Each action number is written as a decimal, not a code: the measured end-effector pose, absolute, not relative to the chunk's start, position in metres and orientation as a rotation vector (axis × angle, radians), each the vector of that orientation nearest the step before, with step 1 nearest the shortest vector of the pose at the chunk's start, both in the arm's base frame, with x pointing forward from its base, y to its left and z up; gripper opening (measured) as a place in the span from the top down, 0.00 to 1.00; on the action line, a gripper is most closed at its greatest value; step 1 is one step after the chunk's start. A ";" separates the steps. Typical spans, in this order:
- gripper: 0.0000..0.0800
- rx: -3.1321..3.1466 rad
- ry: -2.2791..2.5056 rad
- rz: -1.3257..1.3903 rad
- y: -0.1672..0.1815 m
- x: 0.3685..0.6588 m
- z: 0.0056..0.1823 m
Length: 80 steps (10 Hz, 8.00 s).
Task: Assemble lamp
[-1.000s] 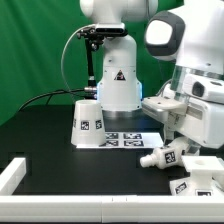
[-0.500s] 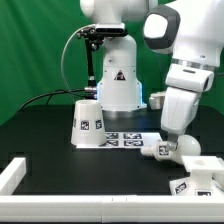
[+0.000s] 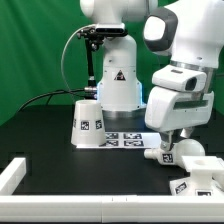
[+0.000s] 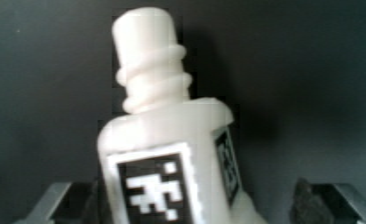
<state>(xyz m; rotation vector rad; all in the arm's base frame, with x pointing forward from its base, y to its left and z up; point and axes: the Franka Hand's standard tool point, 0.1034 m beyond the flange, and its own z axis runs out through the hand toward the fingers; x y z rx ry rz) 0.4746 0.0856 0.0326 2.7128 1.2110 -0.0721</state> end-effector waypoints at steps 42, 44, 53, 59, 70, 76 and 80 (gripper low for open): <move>0.13 2.858 -0.399 -1.293 0.036 0.484 0.053; 0.13 2.859 -0.398 -1.282 0.033 0.486 0.051; 0.13 2.849 -0.556 -1.291 0.044 0.474 0.027; 0.29 2.837 -0.572 -1.286 0.043 0.467 0.019; 0.28 3.049 -0.370 -0.677 0.075 0.524 0.130; 0.28 3.227 -0.253 0.203 0.069 0.596 0.168; 0.28 3.135 -0.227 0.708 0.074 0.601 0.175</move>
Offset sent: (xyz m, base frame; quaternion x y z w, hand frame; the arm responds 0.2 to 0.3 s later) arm 0.0000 0.0000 0.0000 0.0000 0.0000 0.0000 1.0000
